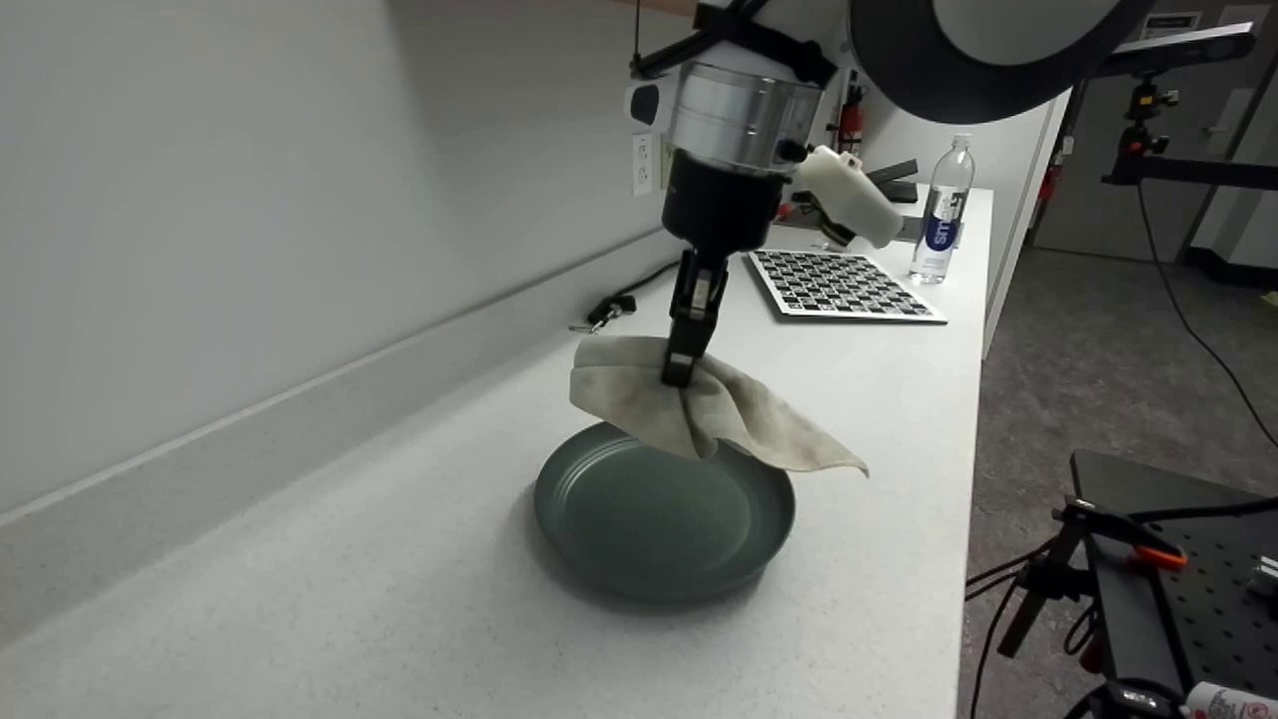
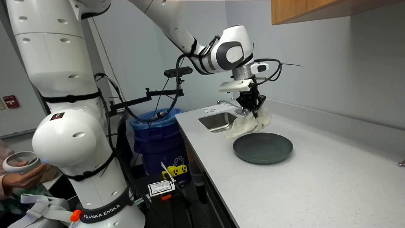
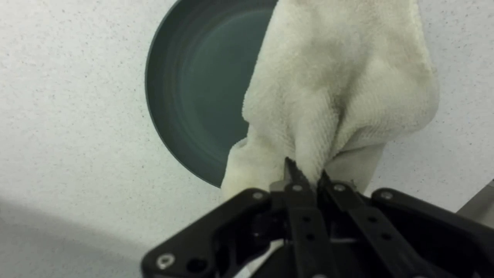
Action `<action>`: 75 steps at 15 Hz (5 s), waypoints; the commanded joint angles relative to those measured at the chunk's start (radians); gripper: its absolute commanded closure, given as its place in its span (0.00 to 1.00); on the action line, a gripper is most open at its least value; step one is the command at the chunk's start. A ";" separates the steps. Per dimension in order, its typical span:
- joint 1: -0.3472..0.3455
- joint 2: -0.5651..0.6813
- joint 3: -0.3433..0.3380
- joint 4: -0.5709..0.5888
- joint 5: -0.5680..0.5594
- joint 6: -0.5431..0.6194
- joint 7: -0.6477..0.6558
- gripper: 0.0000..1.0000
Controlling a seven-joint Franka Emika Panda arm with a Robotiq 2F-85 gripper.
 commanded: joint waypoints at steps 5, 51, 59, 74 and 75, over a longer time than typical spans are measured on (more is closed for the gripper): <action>-0.009 -0.002 0.016 -0.004 0.034 0.001 0.001 0.93; 0.131 0.440 -0.055 0.438 -0.029 -0.200 0.473 0.98; 0.159 0.374 -0.174 0.263 -0.123 -0.181 0.649 0.98; 0.172 0.223 -0.178 0.163 -0.510 -0.367 1.049 0.98; 0.166 0.224 -0.169 0.160 -0.503 -0.380 1.052 0.98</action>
